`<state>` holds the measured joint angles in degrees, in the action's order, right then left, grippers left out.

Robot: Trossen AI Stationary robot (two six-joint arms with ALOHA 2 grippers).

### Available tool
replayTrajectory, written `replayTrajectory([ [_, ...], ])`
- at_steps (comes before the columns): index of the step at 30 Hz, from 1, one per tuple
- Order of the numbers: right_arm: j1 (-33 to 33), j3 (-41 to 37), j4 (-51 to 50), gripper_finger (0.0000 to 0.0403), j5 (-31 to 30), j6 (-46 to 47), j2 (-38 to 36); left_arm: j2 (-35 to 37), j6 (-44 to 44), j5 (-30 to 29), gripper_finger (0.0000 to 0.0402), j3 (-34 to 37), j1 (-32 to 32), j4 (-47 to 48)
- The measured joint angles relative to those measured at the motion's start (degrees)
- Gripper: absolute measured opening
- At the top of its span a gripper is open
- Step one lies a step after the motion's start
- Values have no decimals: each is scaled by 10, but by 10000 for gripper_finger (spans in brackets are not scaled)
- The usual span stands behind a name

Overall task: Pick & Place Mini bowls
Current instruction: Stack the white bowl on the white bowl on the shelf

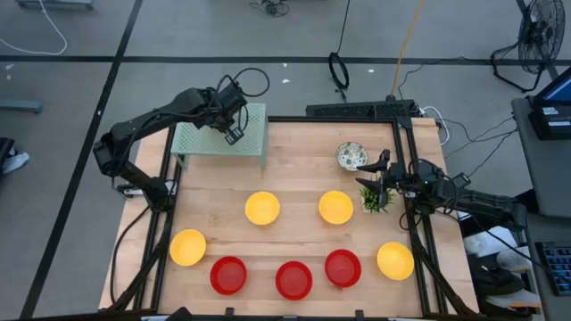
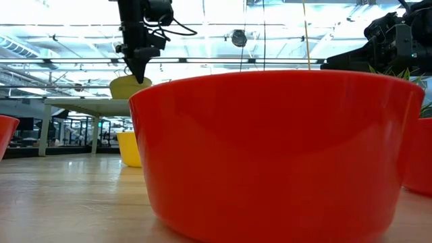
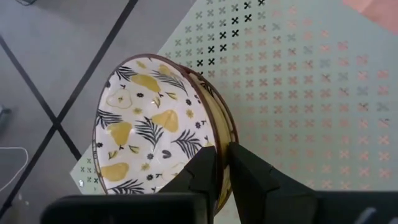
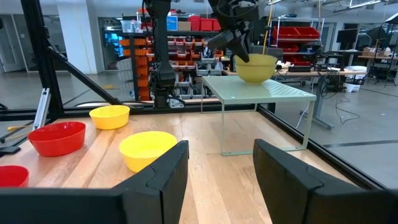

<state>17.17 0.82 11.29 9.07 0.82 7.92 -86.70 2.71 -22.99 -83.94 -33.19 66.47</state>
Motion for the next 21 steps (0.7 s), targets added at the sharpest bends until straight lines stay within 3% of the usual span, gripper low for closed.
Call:
replayTrajectory([
  [11, 0, 0, 0, 171, 0, 0, 0, 4, 23, 0, 52, 0, 0, 0],
  [21, 0, 0, 0, 171, 0, 0, 0, 35, 15, 0, 141, 0, 5, 0],
])
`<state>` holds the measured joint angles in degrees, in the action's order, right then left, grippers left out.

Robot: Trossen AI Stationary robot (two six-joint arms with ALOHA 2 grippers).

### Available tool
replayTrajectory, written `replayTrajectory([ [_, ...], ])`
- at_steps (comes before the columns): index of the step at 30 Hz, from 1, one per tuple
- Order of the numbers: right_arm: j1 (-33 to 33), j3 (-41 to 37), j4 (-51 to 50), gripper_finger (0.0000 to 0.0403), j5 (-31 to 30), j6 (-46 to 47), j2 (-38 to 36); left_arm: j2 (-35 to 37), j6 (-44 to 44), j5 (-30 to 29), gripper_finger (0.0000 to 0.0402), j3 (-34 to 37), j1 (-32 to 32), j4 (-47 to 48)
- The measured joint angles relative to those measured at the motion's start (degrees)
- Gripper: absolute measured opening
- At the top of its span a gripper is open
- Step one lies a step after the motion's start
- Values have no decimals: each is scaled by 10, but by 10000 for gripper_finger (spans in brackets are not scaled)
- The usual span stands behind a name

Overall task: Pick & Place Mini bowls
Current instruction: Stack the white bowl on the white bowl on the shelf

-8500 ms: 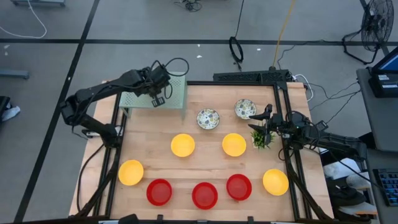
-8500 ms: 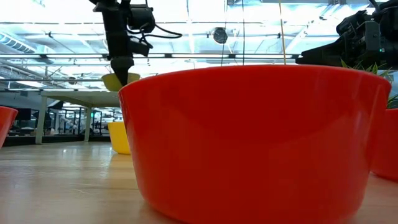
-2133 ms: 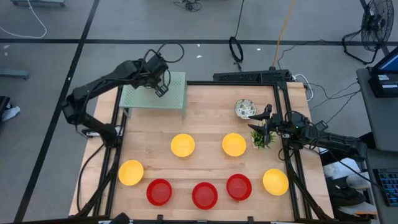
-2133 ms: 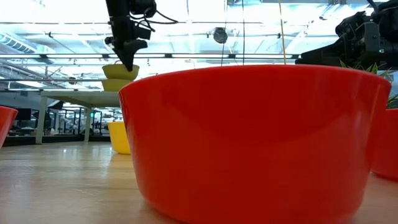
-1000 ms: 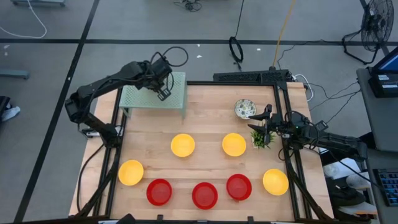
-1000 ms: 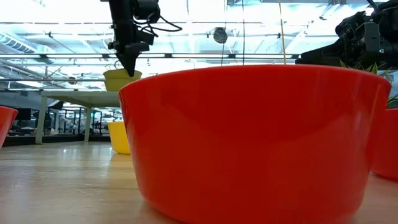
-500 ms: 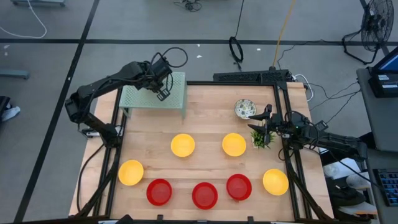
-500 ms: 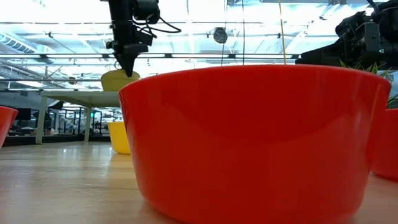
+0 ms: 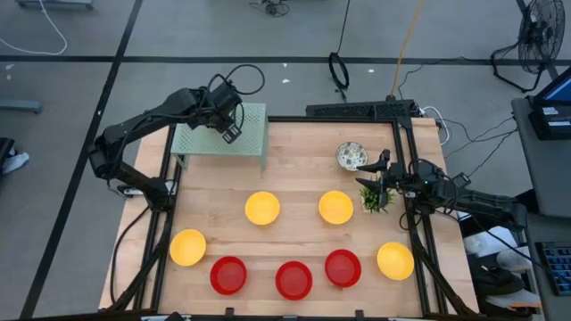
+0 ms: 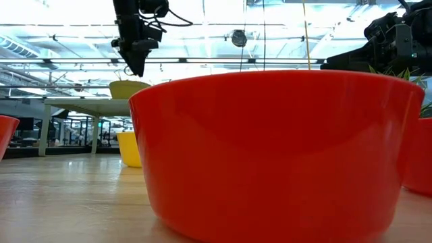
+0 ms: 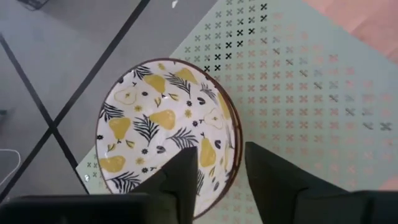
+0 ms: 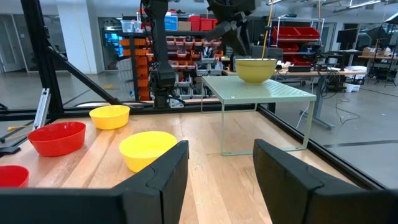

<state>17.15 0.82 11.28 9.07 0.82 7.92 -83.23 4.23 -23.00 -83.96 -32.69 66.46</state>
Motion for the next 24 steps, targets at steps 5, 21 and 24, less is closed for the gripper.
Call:
replayTrajectory([
  [5, 0, 0, 0, 171, 0, 0, 0, 17, 5, 28, 166, 0, 8, 0],
  [21, 0, 0, 0, 171, 0, -4, 0, 18, 43, 157, 170, 0, 127, -53],
  [24, 0, 0, 4, 171, 0, -4, 0, 18, 36, 157, 170, 0, 163, -55],
])
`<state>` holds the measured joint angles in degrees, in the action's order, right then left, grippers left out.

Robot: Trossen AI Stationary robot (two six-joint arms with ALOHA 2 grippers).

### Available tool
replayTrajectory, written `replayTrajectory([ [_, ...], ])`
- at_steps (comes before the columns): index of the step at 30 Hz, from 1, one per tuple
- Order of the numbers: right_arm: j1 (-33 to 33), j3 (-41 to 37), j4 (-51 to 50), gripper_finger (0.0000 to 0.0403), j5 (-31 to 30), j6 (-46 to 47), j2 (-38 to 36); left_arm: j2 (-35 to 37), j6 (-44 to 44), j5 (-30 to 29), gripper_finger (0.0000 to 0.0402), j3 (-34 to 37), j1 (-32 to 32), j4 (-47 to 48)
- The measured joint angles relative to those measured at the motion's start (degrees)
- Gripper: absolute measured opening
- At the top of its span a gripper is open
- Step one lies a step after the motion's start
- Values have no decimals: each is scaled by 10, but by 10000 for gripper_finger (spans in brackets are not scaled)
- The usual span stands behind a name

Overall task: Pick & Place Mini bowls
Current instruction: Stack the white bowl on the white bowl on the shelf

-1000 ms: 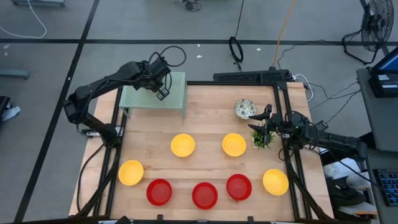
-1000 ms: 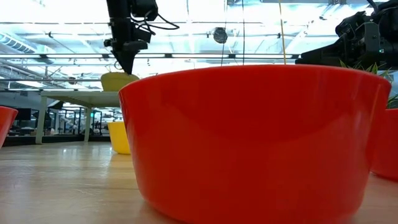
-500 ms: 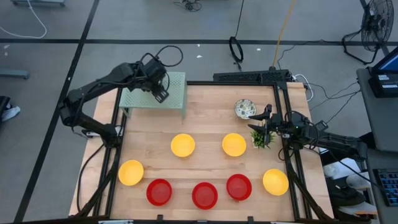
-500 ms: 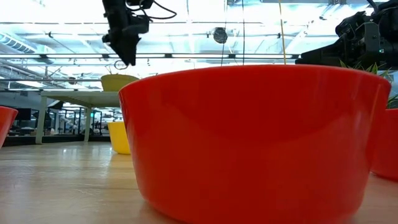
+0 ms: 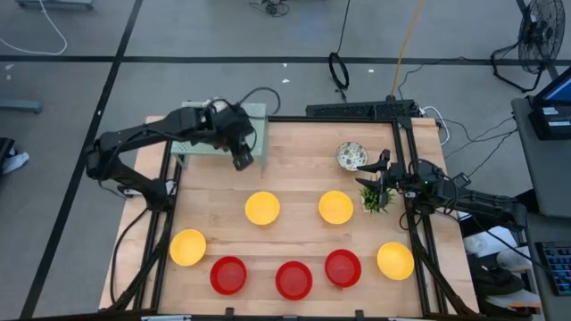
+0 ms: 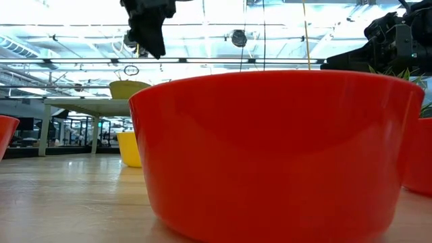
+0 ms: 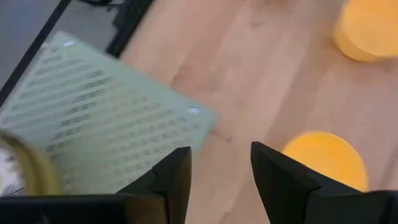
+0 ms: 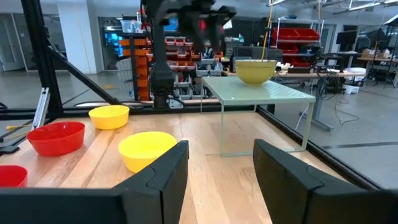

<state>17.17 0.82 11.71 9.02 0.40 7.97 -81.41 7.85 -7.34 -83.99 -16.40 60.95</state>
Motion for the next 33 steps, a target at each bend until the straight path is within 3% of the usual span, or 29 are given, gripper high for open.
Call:
replayTrajectory([
  [13, 0, 0, 329, 171, -2, 79, 0, 0, 3, -62, 170, 0, 93, 21],
  [19, 0, 0, 316, 171, 0, 53, 3, 0, 15, -63, 170, 0, 105, 23],
  [24, 0, 0, 318, 171, -46, 142, 26, 0, 15, -63, 170, 0, 109, 24],
  [30, 0, 35, 306, 171, -61, 139, 102, 0, 14, -63, 170, 0, 109, 23],
  [33, 0, 78, 253, 171, -60, 137, 158, 0, 14, -79, 170, 0, 109, 23],
])
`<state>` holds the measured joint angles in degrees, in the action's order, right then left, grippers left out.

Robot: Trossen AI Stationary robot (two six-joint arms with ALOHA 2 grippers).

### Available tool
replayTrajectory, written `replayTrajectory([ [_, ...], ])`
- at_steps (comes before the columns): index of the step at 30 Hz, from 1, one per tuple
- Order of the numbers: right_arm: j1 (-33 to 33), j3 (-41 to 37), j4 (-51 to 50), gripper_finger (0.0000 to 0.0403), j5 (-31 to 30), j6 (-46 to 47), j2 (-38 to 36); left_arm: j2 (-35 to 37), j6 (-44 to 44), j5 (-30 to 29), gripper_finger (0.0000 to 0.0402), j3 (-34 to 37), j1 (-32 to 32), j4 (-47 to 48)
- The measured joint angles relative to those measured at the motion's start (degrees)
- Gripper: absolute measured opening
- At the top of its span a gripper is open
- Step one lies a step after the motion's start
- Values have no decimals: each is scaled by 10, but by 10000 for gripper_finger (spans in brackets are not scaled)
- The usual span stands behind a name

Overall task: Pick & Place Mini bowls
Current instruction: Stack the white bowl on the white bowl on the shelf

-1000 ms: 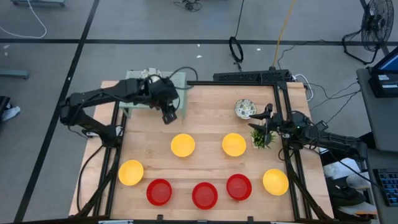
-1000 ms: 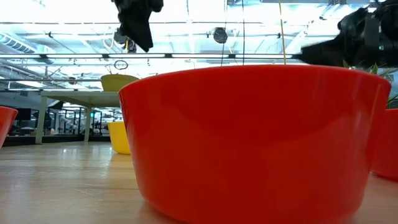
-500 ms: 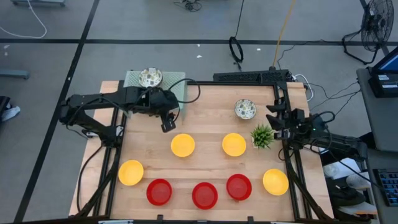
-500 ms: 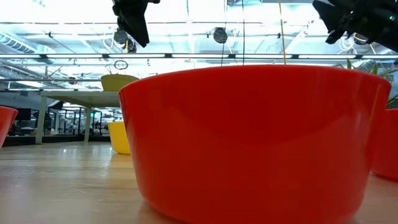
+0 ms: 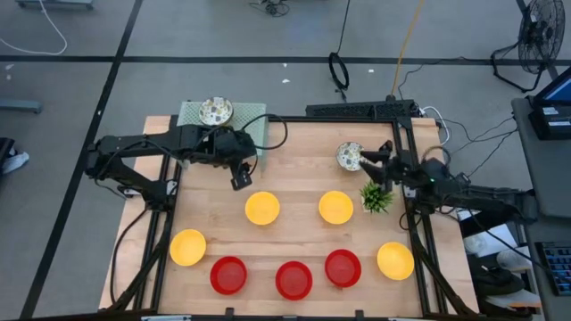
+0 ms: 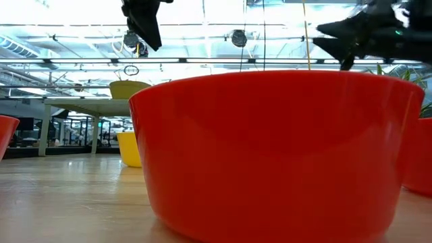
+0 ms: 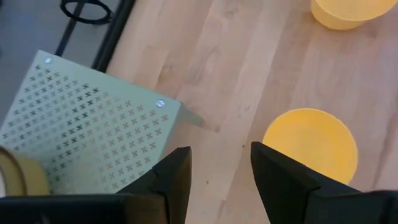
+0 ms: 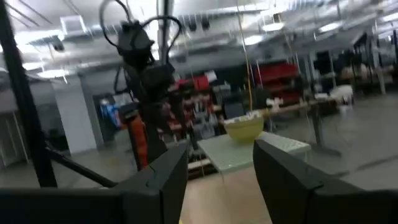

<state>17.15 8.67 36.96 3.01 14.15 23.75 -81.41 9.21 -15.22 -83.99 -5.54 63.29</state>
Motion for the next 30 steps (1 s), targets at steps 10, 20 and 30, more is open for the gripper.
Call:
replayTrajectory([
  [10, 0, 176, -263, 171, -120, 2, 201, 0, 10, -9, 170, 0, 0, 0],
  [20, 0, 283, -437, 171, -165, 48, 363, 0, 17, -8, 170, 0, 0, 4],
  [30, 0, 286, -441, 171, -169, 49, 446, 0, 16, -8, 170, 0, 0, 4],
])
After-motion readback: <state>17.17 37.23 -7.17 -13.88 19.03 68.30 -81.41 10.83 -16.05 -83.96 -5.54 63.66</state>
